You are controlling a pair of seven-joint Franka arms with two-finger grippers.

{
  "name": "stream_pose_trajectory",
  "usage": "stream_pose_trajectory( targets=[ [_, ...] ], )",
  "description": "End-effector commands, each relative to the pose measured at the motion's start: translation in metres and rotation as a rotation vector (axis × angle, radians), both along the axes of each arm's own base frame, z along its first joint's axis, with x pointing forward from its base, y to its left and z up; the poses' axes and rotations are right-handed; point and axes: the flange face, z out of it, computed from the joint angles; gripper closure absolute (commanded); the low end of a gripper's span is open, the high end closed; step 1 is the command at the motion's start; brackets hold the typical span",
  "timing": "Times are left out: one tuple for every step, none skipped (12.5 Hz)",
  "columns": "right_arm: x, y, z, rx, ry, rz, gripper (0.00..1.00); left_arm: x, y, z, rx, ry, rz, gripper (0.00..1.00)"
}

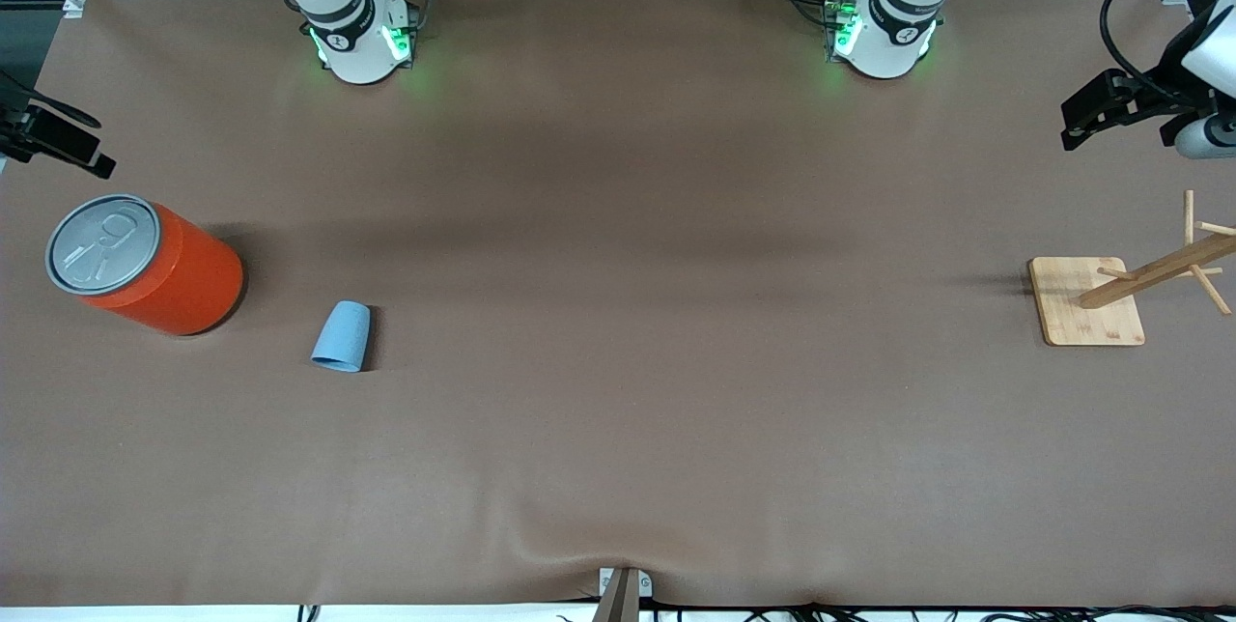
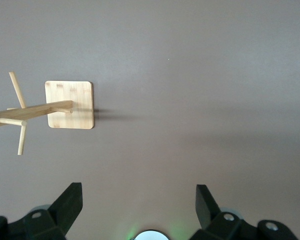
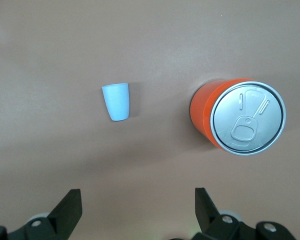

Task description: Flip cup

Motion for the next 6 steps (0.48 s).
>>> stream_pose_trajectory(
  targets=[
    [-0.006,-0.002,0.004,-0.001,-0.009,0.007,0.0,-0.008,-0.001,0.003,-0.007,0.003,-0.013,0.0],
    [-0.005,-0.005,0.003,-0.001,-0.008,-0.004,0.0,-0.011,0.001,0.002,-0.006,0.007,-0.01,0.0],
    [-0.001,-0.007,-0.003,0.006,0.003,0.002,0.0,-0.013,0.002,0.0,-0.005,0.012,-0.007,0.0],
    [0.001,-0.01,-0.007,0.006,0.01,-0.002,0.0,-0.014,0.005,0.002,-0.005,0.009,-0.001,0.0],
    [0.011,-0.012,-0.025,0.009,0.041,-0.005,0.0,-0.016,0.01,0.006,-0.006,0.002,0.01,0.0],
    [0.017,-0.006,-0.035,-0.004,0.061,0.008,0.0,-0.021,0.02,0.015,-0.007,-0.016,0.028,0.0]
  ],
)
